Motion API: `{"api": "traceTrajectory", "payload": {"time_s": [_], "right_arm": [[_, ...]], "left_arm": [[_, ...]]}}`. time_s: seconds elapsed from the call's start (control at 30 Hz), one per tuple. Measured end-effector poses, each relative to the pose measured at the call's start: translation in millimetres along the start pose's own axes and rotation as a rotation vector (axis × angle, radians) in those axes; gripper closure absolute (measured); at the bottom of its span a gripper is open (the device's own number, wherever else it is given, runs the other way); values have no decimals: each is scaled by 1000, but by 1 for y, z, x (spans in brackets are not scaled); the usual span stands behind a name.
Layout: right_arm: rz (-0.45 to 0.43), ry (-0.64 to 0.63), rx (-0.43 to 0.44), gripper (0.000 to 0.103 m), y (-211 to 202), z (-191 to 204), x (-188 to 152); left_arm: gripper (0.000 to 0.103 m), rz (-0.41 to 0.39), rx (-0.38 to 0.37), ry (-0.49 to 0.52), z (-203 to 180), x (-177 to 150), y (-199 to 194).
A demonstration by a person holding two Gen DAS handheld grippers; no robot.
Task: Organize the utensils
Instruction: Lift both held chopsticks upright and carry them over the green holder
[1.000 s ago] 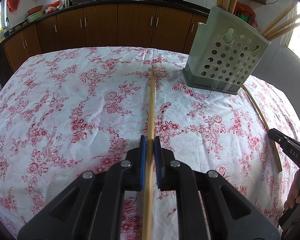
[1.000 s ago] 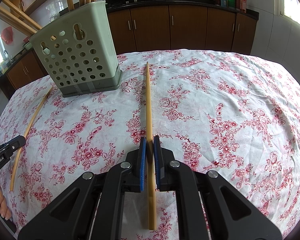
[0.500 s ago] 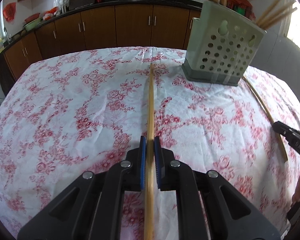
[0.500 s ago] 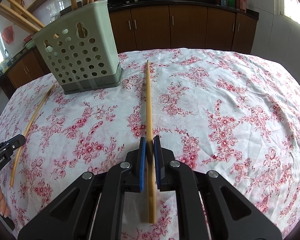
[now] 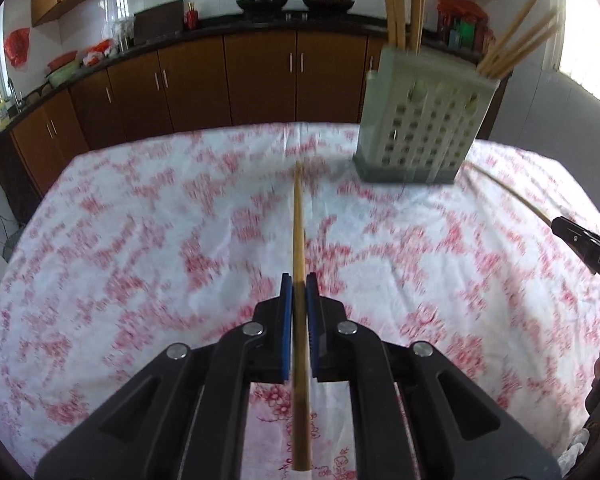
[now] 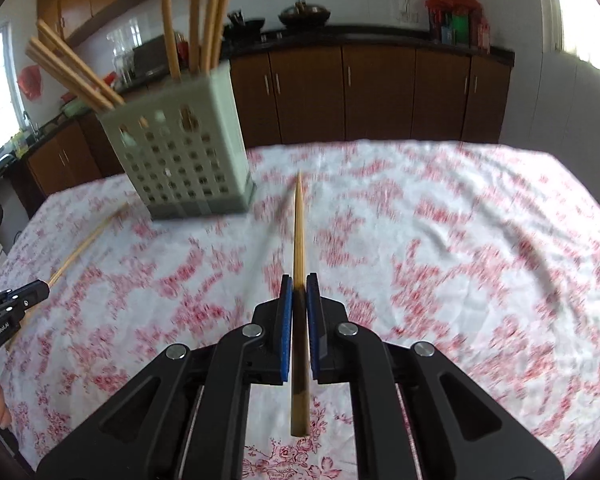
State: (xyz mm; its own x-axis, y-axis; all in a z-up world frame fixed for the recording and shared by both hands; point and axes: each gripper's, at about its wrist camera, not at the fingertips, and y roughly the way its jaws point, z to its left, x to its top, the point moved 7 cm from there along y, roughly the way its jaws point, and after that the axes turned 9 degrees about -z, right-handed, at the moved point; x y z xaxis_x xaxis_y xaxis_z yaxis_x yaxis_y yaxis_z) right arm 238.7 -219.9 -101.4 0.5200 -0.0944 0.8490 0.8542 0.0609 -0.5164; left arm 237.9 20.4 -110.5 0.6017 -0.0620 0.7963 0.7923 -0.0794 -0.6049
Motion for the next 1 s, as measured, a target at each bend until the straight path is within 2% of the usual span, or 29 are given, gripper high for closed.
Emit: {"api": "traceTrajectory", "payload": {"time_s": [0.17,0.27,0.47,0.67,0.9,1.0], "right_arm": [[-119,5,13,95,-28,4,37],[-173,9,20,95,-39,1,54],[-256,11,42,95,-56,4,85],[-329,23,116,95,-76,19,116],[-493,27,205,95,-112,43,165],[-570,45,228,95,-122,49,188]], "left_arm": [[95,-144,-19,-9,-6,49,-41],[95,-197,-29,-15,-9,71,-55],[95,-250,-83,-23,-14,98,-74],[95,-295,-163,-10,-33,125,-96],[95,-390,-243,6,-56,166,-124],[95,-439,-241,27,-66,187,-132]]}}
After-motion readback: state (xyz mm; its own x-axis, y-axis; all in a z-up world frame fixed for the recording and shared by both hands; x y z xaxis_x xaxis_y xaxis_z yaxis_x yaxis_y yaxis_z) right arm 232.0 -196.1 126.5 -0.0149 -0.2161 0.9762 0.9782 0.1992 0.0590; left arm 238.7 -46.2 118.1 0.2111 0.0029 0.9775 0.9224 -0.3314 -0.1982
